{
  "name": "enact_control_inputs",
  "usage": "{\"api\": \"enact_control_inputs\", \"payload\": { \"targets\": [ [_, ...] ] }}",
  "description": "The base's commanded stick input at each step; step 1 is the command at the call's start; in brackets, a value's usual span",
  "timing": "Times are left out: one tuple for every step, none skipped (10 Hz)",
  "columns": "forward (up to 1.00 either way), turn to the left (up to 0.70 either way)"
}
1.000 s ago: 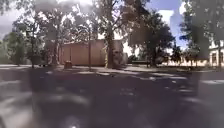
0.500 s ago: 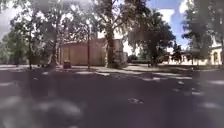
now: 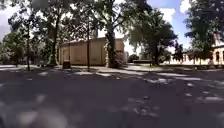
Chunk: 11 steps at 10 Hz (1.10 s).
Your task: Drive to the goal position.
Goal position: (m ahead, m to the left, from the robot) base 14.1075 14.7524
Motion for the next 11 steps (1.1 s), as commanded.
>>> {"api": "enact_control_inputs", "payload": {
  "targets": [
    [0.85,0.0],
    [0.85,0.0],
    [0.85,0.0],
    [0.85,0.0],
    [0.85,0.33],
    [0.85,0.34],
    [0.85,0.34],
    [0.85,0.34],
    [0.85,0.34],
    [0.85,0.34],
    [0.85,0.34]
  ]
}}
